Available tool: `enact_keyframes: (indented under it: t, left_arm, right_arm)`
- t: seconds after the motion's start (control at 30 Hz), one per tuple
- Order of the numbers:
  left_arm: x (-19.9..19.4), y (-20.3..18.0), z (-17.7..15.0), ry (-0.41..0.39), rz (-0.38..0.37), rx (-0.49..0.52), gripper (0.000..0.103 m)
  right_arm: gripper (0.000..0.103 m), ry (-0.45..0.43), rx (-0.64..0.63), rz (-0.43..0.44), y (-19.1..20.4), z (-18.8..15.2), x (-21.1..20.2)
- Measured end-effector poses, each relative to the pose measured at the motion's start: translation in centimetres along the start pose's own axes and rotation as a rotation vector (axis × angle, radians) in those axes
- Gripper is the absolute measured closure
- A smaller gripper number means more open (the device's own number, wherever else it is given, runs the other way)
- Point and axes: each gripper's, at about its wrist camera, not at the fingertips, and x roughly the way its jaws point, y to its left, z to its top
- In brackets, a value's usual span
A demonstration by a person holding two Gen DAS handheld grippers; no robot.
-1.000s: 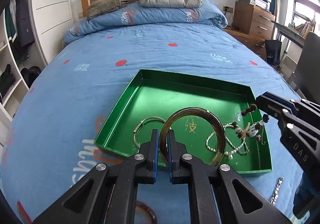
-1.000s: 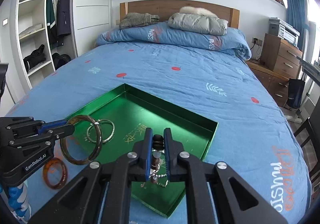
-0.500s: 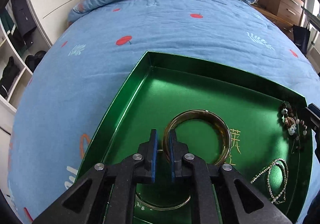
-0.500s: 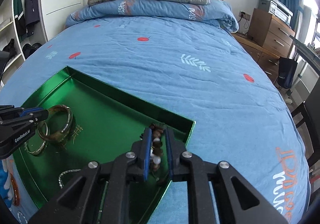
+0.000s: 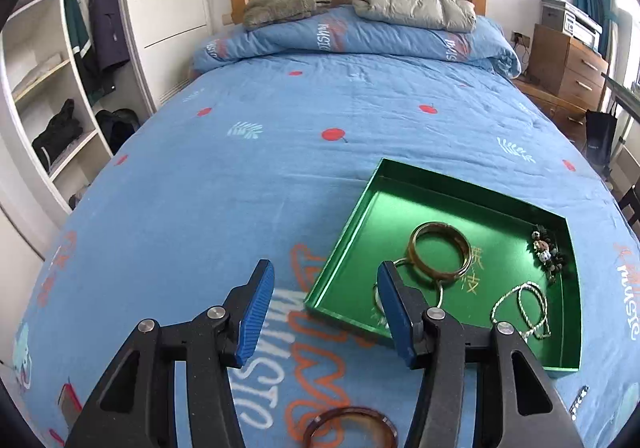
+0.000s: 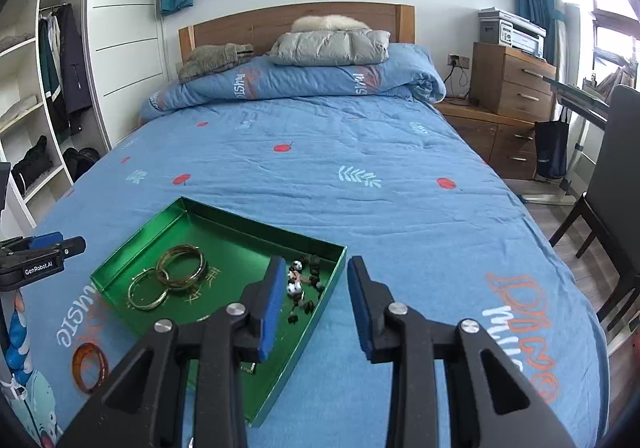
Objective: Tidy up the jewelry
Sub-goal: 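Carry both pieces into the green tray and open both tools, then withdraw both tools and move toward the twisted hoop and small ring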
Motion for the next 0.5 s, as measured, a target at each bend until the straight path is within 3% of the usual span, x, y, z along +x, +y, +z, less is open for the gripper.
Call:
enact_keyframes:
  t: [0.27,0.5]
  left_arm:
    - [-8.0,3.8,-6.4,-0.053,0.052,-0.041,0.050]
    - [-14.9,5.8,-11.9,-0.116,0.101,-0.061,0.039]
  right_arm:
    - [0.071,-0.026,0.003,-0.012,0.8,-4.6,-9.1]
    - [0.069,-0.017,-0.016,-0.011,2.1,-8.7,-15.3]
